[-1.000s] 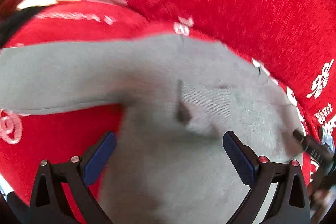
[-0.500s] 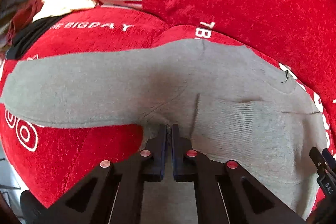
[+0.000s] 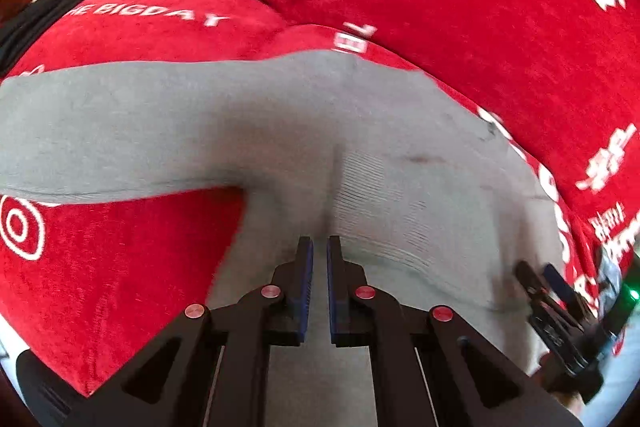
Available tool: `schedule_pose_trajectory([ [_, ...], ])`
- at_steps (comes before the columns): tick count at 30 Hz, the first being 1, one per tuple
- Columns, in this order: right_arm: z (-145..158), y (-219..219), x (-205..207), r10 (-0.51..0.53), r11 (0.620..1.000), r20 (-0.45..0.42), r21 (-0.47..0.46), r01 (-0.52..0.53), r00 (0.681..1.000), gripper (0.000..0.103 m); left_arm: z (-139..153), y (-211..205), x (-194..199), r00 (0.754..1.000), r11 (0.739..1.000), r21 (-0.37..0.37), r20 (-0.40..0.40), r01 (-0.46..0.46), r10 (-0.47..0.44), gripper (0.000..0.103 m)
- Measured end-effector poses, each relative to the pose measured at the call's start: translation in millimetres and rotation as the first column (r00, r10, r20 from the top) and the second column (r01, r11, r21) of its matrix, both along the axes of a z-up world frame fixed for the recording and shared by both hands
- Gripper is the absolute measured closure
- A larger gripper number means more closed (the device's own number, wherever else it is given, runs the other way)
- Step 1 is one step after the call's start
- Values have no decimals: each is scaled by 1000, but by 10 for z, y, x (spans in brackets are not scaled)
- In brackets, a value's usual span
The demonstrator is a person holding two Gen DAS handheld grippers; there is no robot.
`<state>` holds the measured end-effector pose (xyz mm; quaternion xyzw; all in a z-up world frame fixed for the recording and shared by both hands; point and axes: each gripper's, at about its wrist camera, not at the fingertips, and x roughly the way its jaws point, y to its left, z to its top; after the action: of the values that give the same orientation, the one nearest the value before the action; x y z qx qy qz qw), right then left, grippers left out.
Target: Fold small clothes
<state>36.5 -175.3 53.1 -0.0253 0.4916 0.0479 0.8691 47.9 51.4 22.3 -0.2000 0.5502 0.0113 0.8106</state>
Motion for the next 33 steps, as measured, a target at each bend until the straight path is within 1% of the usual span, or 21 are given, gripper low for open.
schedule_pose_trajectory([
  [2, -17, -24, -32, -4, 1000, 0, 9, 4, 1000, 21, 67, -77, -1, 1000, 999, 31, 20, 18, -19, 75],
  [3, -21, -36, -48, -3, 1000, 1, 7, 3, 1000, 21, 107, -91, -9, 999, 998, 53, 32, 21, -22, 39],
  [4, -21, -43, -62, -2, 1000, 1, 7, 2, 1000, 21, 142, -74, -24, 998, 998, 50, 52, 22, -25, 59],
  [5, -20, -59, -78, -1, 1000, 3, 11, 1, 1000, 21, 163, -62, -25, 996, 998, 1, 68, 61, -61, 98],
  [6, -19, -74, -91, -2, 1000, 5, 14, 2, 1000, 21, 166, -54, -17, 993, 990, -84, 56, 111, -107, 101],
  [7, -22, -96, -102, -5, 1000, 7, 20, 5, 1000, 21, 196, -26, -29, 993, 990, -102, 76, 98, -90, 101],
  [8, -26, -110, -108, -7, 1000, 7, 26, 7, 1000, 21, 246, -16, -61, 992, 994, -80, 106, 70, -61, 100],
  [9, -35, -123, -110, -9, 999, 7, 33, 9, 1000, 21, 286, -24, -85, 992, 999, -26, 120, 32, -29, 88],
  [10, -44, -131, -110, -12, 999, 6, 39, 12, 1000, 21, 291, -39, -78, 993, 1000, 1, 120, 14, -14, 56],
  [12, -52, -136, -110, -15, 999, 6, 45, 14, 1000, 21, 261, -77, -41, 994, 999, -30, 112, 17, -13, 3],
  [14, -42, -134, -114, -7, 999, 9, 47, 7, 1000, 21, 294, -112, -47, 988, 998, -55, 151, -20, 29, 2],
  [18, -41, -171, -116, -4, 999, 11, 53, 3, 1000, 21, 260, -267, 146, 993, 998, -56, 112, 30, -24, 3],
  [20, -44, -204, -112, -11, 998, 11, 64, 10, 1000, 21, 166, -345, 247, 997, 998, -48, 65, 45, -42, 14],
  [21, -43, -214, -111, -13, 998, 13, 67, 12, 1000, 21, 125, -369, 286, 998, 997, -51, 45, 50, -48, 29],
  [22, -42, -218, -109, -14, 998, 13, 68, 13, 1000, 21, 42, -400, 345, 998, 997, -52, 18, 58, -57, 38],
  [23, -45, -220, -106, -14, 998, 13, 68, 13, 1000, 21, -12, -420, 369, 998, 998, -37, 8, 59, -58, 41],
  [24, -48, -215, -104, -14, 998, 13, 66, 13, 1000, 21, -39, -452, 406, 998, 999, 12, 19, 51, -52, 51],
  [26, -45, -208, -104, -11, 998, 14, 63, 10, 1000, 21, -41, -506, 415, 998, 996, 66, 26, 57, -59, 76],
  [27, -41, -210, -105, -10, 998, 14, 63, 10, 1000, 21, -47, -532, 431, 997, 994, 82, 23, 73, -75, 103],
  [29, -38, -224, -105, -13, 998, 13, 63, 12, 1000, 21, -38, -522, 417, 996, 993, 85, 28, 81, -84, 103],
  [33, -35, -250, -102, -24, 998, 10, 58, 23, 1000, 21, 94, -380, 237, 996, 986, 162, 78, 30, -43, 103],
])
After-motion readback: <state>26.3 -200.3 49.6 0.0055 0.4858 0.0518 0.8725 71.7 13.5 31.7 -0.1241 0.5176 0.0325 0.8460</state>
